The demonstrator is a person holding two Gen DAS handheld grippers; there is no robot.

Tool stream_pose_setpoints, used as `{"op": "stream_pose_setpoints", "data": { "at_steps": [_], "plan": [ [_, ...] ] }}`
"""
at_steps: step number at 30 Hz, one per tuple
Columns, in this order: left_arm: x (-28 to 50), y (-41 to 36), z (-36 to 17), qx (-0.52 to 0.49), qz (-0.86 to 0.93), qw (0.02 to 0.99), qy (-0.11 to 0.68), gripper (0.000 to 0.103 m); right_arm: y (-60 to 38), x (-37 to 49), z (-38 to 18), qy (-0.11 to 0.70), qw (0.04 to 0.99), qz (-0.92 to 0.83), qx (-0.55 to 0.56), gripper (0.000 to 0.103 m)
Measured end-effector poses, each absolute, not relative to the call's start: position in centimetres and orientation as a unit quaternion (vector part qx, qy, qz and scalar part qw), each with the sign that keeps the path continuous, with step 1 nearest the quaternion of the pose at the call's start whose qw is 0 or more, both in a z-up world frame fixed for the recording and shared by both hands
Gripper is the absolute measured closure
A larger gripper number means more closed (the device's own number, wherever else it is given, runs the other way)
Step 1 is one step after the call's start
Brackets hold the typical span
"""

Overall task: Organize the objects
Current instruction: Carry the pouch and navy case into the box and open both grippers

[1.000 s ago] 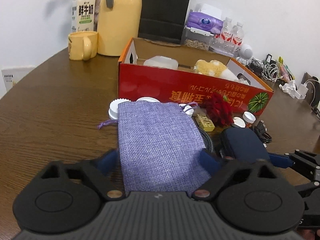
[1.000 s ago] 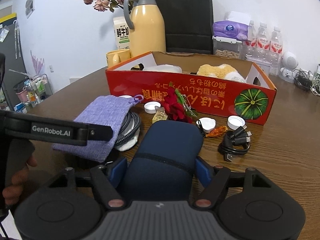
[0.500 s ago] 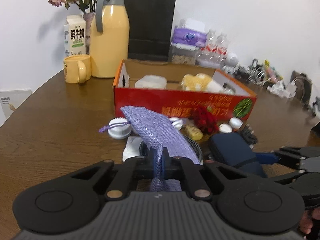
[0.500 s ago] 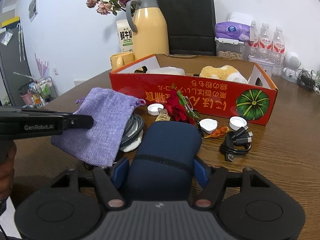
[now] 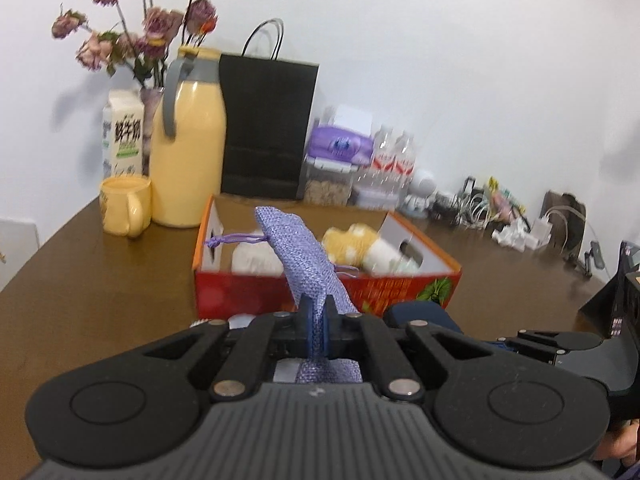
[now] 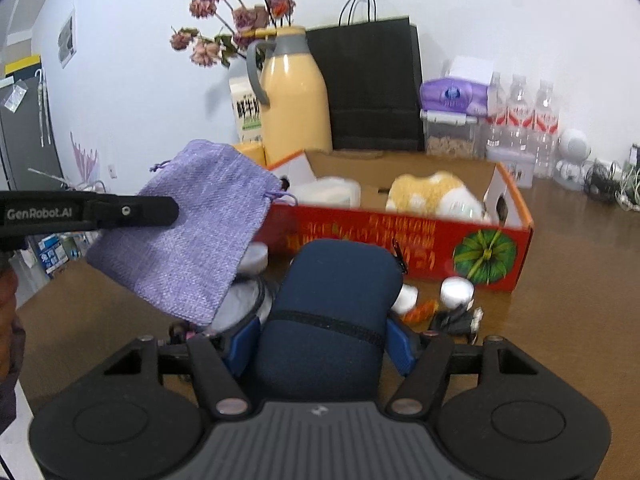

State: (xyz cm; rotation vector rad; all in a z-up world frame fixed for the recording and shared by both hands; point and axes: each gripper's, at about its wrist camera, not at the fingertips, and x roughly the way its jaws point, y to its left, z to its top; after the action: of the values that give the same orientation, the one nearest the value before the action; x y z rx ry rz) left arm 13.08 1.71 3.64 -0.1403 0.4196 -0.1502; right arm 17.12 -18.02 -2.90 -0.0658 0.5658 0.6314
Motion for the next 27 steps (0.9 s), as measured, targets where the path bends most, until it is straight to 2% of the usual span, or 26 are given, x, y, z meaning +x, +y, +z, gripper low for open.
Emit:
{"op": "stream_pose_setpoints", "data": {
  "at_steps": [15,21,27],
  "plan": [
    [23.0,1.7,7.4,-0.092,-0.085,0.979,0.163,0.098,-16.3,26.0,2.4,0.212,0.931,0.293,-0.039,0.038],
    [28.1,1.9,7.0,-0.097,-0.086,0.976,0.177,0.098,-15.7,31.1,2.5,0.212,0.934,0.287,-0.033,0.038],
    [32.3,2.6,4.4,-0.109,-0.088,0.967,0.214,0.098,-14.4,35.3,1.5,0.225,0.931,0.284,-0.05,0.038]
  ]
}}
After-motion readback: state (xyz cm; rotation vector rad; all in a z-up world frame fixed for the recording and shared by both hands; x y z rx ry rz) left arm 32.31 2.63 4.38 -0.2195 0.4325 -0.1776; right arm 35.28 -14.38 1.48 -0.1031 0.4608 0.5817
